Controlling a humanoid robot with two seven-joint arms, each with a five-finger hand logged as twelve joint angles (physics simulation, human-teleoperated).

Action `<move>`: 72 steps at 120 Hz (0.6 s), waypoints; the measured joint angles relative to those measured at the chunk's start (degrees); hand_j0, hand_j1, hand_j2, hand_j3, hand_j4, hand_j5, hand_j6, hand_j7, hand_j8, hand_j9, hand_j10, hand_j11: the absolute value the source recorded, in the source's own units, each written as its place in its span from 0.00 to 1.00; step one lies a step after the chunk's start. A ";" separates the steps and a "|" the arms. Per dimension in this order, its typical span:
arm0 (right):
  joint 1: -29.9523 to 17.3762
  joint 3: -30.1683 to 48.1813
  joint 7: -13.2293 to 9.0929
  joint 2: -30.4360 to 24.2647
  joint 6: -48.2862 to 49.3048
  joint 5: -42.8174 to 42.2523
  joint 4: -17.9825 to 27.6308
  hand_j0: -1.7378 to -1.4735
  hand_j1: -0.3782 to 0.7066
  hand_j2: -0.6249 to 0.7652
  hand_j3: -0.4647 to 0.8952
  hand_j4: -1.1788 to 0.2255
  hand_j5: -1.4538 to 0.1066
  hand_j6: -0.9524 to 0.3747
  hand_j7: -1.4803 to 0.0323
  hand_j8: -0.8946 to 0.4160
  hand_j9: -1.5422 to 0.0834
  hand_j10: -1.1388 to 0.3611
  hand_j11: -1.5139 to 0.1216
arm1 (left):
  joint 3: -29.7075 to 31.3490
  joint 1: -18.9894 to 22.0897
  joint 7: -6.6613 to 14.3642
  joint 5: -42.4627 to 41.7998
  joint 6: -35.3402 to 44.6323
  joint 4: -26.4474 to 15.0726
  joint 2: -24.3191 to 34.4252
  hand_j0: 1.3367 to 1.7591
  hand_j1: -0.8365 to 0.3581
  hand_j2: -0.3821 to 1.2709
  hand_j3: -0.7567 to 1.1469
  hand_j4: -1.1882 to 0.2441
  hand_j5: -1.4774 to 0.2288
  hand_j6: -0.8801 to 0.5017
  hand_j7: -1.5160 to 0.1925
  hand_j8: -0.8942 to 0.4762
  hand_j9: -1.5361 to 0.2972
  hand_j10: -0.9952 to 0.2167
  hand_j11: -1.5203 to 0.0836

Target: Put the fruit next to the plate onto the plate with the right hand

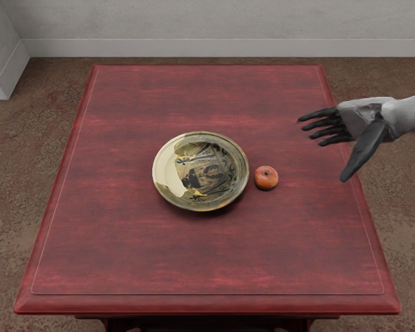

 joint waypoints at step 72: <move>2.87 -1.67 0.00 2.51 -5.80 -19.98 11.90 0.30 0.07 0.44 0.34 0.81 0.90 0.69 0.95 0.65 0.92 0.73 0.90 | 0.00 0.05 0.00 0.00 0.00 0.01 0.00 0.76 0.75 0.26 0.40 0.66 0.68 0.46 0.70 0.47 0.66 0.62 0.75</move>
